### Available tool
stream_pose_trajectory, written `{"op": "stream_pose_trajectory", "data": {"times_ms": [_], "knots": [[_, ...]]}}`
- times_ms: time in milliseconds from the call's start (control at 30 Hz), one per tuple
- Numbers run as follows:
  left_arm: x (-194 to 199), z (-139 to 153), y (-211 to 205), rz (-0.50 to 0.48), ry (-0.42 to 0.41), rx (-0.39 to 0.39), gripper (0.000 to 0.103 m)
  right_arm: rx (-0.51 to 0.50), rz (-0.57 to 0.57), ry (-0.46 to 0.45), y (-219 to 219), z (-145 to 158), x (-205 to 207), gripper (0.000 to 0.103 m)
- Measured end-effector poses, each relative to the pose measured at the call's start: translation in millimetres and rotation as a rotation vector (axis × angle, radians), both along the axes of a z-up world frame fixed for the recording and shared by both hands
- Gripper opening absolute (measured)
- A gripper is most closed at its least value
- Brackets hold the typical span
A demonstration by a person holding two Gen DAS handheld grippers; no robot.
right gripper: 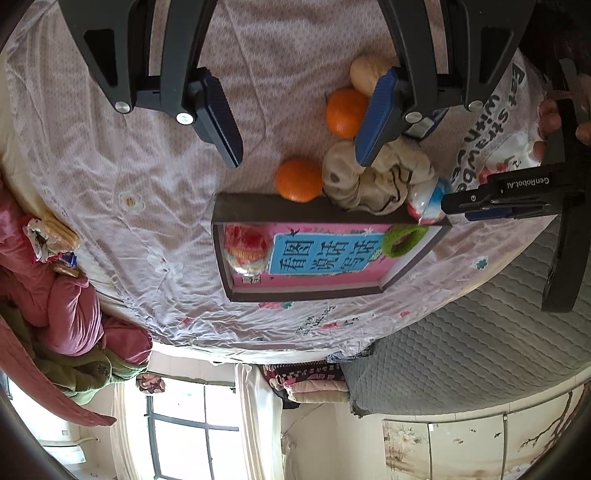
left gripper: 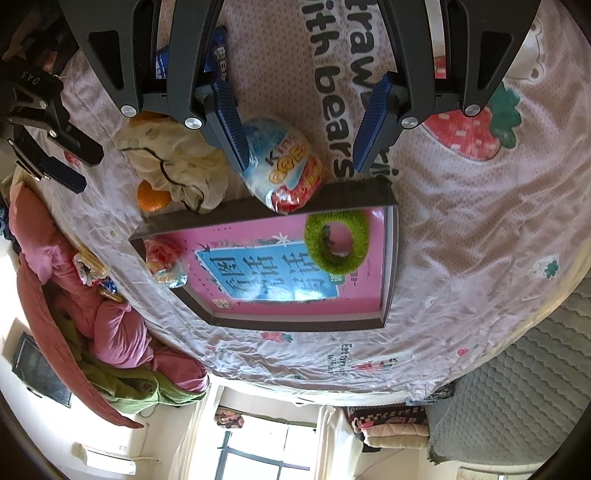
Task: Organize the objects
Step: 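Withdraw the left gripper from the box toward the large Kinder egg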
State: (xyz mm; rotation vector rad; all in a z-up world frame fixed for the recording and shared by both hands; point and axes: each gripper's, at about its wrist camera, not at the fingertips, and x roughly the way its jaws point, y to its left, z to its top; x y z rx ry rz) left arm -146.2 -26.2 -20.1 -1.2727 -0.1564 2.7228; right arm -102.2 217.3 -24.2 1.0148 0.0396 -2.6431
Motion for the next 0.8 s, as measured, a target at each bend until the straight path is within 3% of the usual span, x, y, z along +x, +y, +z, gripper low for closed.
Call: {"op": "stream_pose_trajectory", "data": {"times_ms": [800], "knots": [[30,-5,6,-0.017,-0.013,-0.013,0.06,0.041,0.061,-0.042,-14,-13,34,0.063]]}}
